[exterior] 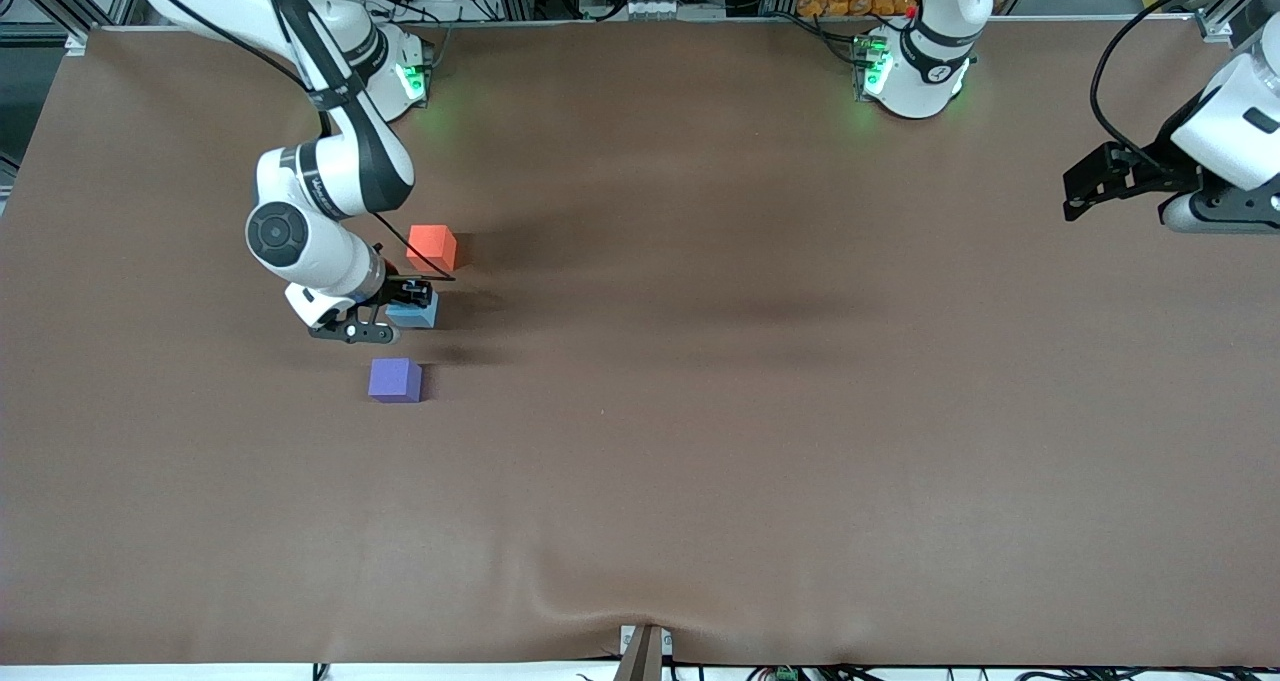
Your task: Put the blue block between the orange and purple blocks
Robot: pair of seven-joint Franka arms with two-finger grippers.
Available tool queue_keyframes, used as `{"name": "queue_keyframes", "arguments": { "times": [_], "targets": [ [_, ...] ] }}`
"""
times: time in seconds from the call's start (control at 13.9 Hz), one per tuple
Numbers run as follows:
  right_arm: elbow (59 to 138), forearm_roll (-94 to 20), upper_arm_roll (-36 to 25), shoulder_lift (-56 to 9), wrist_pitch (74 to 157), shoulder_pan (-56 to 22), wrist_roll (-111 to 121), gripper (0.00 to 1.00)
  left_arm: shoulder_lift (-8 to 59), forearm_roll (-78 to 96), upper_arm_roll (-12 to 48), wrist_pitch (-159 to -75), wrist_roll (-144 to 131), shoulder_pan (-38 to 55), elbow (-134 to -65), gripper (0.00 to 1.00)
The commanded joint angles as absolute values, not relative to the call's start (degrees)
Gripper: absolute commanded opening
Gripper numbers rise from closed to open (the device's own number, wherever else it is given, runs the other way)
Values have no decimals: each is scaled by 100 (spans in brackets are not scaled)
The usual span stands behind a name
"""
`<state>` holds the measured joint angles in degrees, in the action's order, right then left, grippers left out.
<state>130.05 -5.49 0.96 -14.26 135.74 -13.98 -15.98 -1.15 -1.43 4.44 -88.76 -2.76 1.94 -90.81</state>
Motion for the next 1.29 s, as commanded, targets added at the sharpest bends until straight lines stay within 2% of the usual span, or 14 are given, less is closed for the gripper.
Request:
{"name": "queue_keyframes", "arguments": {
  "times": [0.0, 0.36, 0.43, 0.5, 0.65, 0.93, 1.08, 1.22],
  "targets": [
    [13052, -606, 202, -1564, 13825, -1292, -1547, 0, 114, -97, 475, -8833, -176, 193, -8676, 100],
    [13061, -606, 202, -1714, 13957, -1301, -1424, 0, 114, -88, 518, -8701, -132, 229, -8675, 100],
    [13052, -606, 202, -1723, 13931, -1309, -1424, 37, 114, -88, 527, -8640, -123, 237, -8675, 100],
    [13043, -606, 202, -1740, 13887, -1292, -1433, 99, 114, -88, 527, -8640, -123, 246, -8675, 100],
    [12877, -606, 202, -1636, 13425, -1275, -1441, 100, 114, -88, 527, -8631, -45, 255, -8675, 100],
    [10754, -580, 184, -1599, 10141, -1004, -1442, 100, 123, -70, 527, -8631, 149, 220, -8684, 100],
    [9901, -580, 193, -1608, 9320, -879, -1441, 100, 123, -18, 527, -8613, 141, 220, -8684, 100],
    [9144, -510, 193, -1608, 8984, -888, -1424, 100, 123, -9, 527, -8552, 97, 255, -8684, 100]
  ]
}}
